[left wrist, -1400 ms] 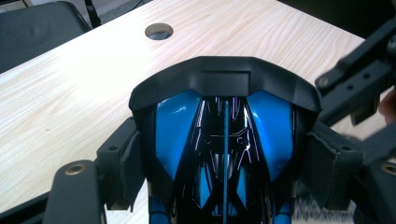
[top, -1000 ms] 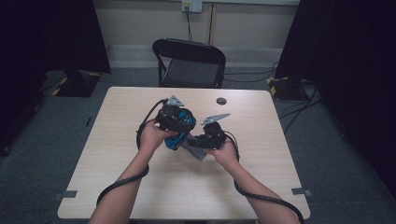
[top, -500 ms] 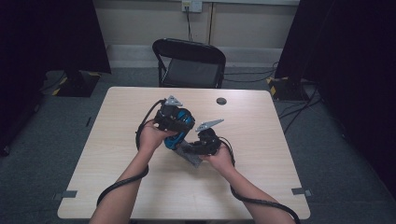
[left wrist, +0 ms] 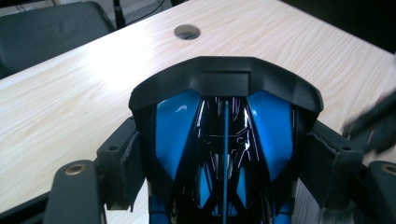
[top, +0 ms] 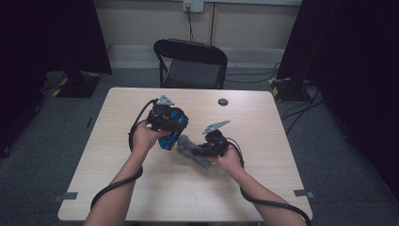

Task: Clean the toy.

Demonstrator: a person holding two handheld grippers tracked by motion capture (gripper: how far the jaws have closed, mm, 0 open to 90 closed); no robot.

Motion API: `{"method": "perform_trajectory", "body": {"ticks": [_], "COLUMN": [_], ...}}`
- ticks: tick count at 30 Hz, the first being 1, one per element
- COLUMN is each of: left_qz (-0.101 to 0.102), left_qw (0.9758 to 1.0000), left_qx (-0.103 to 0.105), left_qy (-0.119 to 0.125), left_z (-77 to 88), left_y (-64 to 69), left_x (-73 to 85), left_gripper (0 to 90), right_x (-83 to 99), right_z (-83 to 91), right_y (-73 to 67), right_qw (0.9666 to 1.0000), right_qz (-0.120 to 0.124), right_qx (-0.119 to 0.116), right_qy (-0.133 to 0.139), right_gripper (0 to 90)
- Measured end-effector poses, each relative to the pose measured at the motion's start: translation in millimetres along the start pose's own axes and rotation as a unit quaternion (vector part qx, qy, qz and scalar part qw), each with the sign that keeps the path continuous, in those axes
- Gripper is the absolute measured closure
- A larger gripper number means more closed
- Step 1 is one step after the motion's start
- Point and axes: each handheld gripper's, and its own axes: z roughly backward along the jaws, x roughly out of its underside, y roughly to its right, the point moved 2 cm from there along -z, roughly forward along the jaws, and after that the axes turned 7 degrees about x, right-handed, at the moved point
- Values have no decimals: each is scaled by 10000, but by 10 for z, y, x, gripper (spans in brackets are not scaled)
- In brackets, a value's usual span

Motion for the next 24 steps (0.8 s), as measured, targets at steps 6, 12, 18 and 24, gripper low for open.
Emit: {"method": "perform_trajectory", "body": {"ticks": [6, 12, 18, 24], "left_qz": [129, 288, 374, 425], "left_qw": [9997, 9990, 9978, 9962], "left_qx": [-100, -223, -369, -473], "left_qy": [-180, -275, -415, -599], "left_z": [38, 115, 220, 247], "left_y": [-113, -239, -356, -460], "left_x": [177, 348, 502, 644], "left_gripper": [253, 253, 253, 253], "right_x": [37, 83, 160, 279], "right_z": [276, 528, 710, 846], "right_y": [320, 625, 823, 1006], "right_qw": [9988, 9955, 9918, 9864], "right_qz": [-177, -376, -536, -766], "right_qx": [437, 850, 1143, 1442], "right_qy": [119, 185, 193, 180], "right_gripper": [779, 779, 779, 779]}}
